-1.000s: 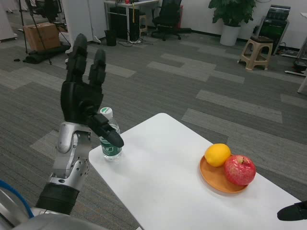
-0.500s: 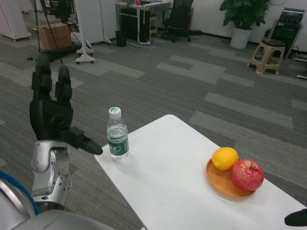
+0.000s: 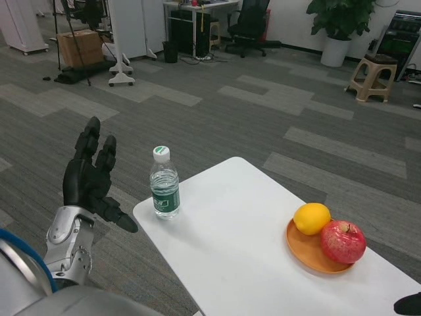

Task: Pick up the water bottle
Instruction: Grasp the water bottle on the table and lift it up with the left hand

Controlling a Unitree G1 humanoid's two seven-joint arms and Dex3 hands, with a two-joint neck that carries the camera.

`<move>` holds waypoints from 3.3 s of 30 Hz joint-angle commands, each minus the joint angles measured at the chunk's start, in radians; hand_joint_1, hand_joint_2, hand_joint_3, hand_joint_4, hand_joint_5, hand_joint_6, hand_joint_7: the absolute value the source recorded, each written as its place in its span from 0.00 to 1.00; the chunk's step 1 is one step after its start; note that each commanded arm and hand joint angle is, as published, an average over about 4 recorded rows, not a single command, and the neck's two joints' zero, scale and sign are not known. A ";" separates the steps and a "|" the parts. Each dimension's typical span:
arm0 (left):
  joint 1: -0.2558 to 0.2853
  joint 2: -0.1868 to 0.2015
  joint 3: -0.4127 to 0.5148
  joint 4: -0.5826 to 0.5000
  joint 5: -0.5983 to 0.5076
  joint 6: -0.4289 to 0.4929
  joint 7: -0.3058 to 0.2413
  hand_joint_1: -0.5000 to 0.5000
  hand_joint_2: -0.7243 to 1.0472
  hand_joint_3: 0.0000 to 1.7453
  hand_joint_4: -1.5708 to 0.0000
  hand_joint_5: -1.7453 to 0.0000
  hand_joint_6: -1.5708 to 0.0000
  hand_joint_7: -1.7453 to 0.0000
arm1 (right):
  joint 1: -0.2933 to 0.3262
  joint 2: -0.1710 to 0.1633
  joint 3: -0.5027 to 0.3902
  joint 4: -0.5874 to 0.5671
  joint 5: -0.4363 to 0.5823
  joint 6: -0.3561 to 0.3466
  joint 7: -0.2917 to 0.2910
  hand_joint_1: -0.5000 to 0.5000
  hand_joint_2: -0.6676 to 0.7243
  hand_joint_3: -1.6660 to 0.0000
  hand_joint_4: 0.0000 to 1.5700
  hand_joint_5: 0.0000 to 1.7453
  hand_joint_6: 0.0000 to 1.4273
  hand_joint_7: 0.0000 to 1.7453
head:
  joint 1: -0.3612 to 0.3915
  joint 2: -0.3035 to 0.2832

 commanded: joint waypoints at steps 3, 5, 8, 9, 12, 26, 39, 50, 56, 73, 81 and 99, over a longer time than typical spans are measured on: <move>-0.038 0.060 -0.047 0.091 -0.032 0.042 -0.021 0.00 0.00 0.01 1.00 1.00 1.00 0.96 | -0.009 -0.012 0.008 0.005 0.006 0.001 -0.002 0.33 0.95 1.00 0.00 0.00 0.00 0.00 | -0.004 -0.002; -0.057 0.089 -0.085 0.135 -0.067 0.069 -0.036 0.00 0.00 0.01 1.00 1.00 1.00 0.96 | -0.008 -0.012 0.011 0.003 0.006 0.001 -0.002 0.33 0.95 1.00 0.00 0.00 0.00 0.00 | -0.006 -0.002; -0.075 0.119 -0.119 0.174 -0.087 0.095 -0.049 0.00 0.00 0.03 1.00 1.00 1.00 0.96 | -0.005 -0.011 0.013 0.001 0.006 0.001 -0.002 0.33 0.95 1.00 0.00 0.00 0.00 0.00 | -0.007 -0.004; -0.082 0.131 -0.131 0.189 -0.092 0.104 -0.053 0.00 0.00 0.04 1.00 1.00 1.00 0.96 | -0.004 -0.011 0.013 0.000 0.006 0.001 -0.002 0.33 0.95 1.00 0.00 0.00 0.00 0.00 | -0.008 -0.003; -0.106 0.164 -0.166 0.236 -0.115 0.122 -0.062 0.00 0.00 0.03 1.00 1.00 1.00 0.96 | -0.001 -0.010 0.014 -0.004 0.006 0.001 -0.002 0.33 0.95 1.00 0.00 0.00 0.00 0.00 | -0.015 0.001; -0.168 0.249 -0.239 0.327 -0.139 0.194 -0.080 0.00 0.00 0.01 1.00 1.00 1.00 0.96 | 0.002 -0.006 0.015 -0.005 0.006 0.001 -0.002 0.33 0.95 1.00 0.00 0.00 0.00 0.00 | -0.019 -0.007; -0.175 0.310 -0.329 0.340 -0.136 0.265 -0.085 0.00 0.00 0.04 1.00 1.00 1.00 0.96 | 0.005 -0.007 0.022 -0.007 0.006 0.001 -0.003 0.33 0.95 1.00 0.00 0.00 0.00 0.00 | -0.024 -0.013; -0.179 0.349 -0.371 0.341 -0.121 0.292 -0.083 0.00 0.00 0.04 1.00 1.00 1.00 0.96 | 0.020 -0.006 0.023 -0.024 0.006 0.001 -0.003 0.33 0.95 1.00 0.00 0.00 0.00 0.00 | -0.022 -0.011; -0.192 0.357 -0.363 0.342 -0.041 0.292 -0.070 0.00 0.00 0.04 1.00 1.00 1.00 0.96 | 0.026 -0.005 0.024 -0.032 0.007 0.001 -0.002 0.33 0.95 1.00 0.00 0.00 0.00 0.00 | -0.025 -0.010; -0.195 0.326 -0.341 0.331 0.097 0.326 0.071 0.00 0.00 0.01 1.00 1.00 1.00 0.96 | 0.041 0.000 0.022 -0.048 0.007 0.001 -0.003 0.33 0.95 1.00 0.00 0.00 0.00 0.00 | -0.024 -0.013; -0.220 0.331 -0.374 0.335 0.123 0.391 0.070 0.00 0.00 0.03 1.00 1.00 1.00 0.96 | 0.048 0.003 0.021 -0.053 0.006 0.001 -0.003 0.33 0.95 1.00 0.00 0.00 0.00 0.00 | -0.023 -0.015; -0.265 0.351 -0.494 0.340 0.059 0.446 0.028 0.00 0.00 0.00 1.00 1.00 1.00 0.96 | 0.050 0.005 0.018 -0.052 0.006 0.001 -0.003 0.33 0.95 1.00 0.00 0.00 0.00 0.00 | -0.030 -0.024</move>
